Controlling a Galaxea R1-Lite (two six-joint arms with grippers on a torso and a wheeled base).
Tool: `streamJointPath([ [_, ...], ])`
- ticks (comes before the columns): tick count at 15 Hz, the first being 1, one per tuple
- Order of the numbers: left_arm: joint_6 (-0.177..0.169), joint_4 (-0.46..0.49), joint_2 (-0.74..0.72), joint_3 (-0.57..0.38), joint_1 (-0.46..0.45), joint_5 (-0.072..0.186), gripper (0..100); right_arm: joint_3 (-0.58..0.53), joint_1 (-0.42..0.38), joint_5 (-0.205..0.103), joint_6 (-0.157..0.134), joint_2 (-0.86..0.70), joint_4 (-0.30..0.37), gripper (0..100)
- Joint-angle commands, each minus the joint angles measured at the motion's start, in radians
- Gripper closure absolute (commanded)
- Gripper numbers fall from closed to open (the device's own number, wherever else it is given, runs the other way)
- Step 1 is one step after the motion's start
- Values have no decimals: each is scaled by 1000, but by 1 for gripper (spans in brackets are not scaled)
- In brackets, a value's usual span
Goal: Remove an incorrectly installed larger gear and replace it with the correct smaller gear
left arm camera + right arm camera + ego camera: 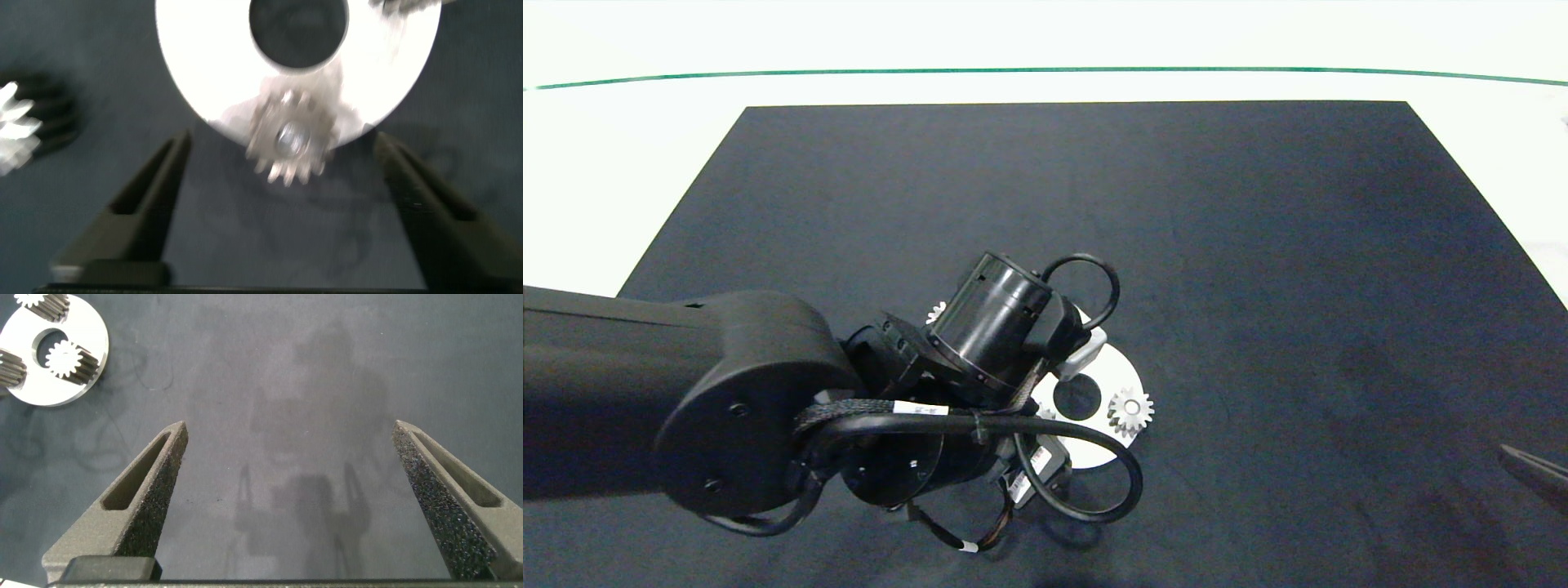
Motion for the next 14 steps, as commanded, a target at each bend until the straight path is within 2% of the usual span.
streamJointPath([
  [1,-25,68,-117,3,32,3,0,-2,-1,-1,-1,-1,0,0],
  [6,-45,151,-348,63,92,4,0,13,-8,-24,-1,-65,10,0],
  [8,-46,160,-471,87,209,4,0,33,-10,-90,1,-111,12,0],
  [9,-46,160,-494,87,241,4,0,35,-16,-110,2,-120,12,0],
  [10,-46,160,-555,90,341,4,0,39,-35,-167,2,-145,12,0],
  [11,-46,158,-604,107,403,4,0,39,-53,-214,1,-163,12,0],
  [12,-46,157,-632,118,436,4,0,39,-62,-237,-1,-172,12,0],
  [13,-45,157,-716,155,529,4,0,35,-87,-298,-7,-203,12,0],
  [14,-46,157,-764,165,583,4,0,32,-105,-337,-8,-220,10,0],
])
